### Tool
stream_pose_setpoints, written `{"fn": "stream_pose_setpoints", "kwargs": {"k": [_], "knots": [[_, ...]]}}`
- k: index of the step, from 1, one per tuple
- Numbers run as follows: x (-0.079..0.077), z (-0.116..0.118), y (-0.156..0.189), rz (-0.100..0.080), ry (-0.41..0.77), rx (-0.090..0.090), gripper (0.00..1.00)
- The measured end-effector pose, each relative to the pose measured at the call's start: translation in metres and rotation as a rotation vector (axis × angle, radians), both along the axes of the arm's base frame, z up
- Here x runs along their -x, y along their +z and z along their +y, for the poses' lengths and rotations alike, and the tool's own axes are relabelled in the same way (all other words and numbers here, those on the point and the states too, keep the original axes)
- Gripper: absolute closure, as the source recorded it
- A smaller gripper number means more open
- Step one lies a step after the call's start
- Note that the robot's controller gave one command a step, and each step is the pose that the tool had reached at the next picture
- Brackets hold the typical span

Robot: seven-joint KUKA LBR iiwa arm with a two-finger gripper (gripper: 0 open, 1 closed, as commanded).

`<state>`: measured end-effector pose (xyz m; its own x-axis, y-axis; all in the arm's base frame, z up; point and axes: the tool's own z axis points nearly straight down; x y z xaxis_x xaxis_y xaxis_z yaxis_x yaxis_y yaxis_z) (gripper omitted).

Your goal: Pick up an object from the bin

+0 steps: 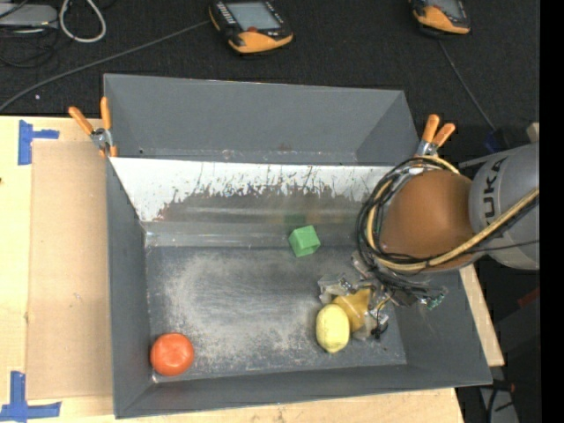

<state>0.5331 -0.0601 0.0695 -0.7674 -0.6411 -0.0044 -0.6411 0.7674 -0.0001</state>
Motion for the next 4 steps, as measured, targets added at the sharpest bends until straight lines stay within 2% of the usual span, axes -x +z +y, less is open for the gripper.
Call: {"fn": "stream_pose_setpoints", "kwargs": {"k": [1,4], "knots": [[0.0,0.0,0.0,0.0,0.0,0.0,1.0],[0.0,0.001,0.056,-0.001,-0.003,-0.001,1.0]]}}
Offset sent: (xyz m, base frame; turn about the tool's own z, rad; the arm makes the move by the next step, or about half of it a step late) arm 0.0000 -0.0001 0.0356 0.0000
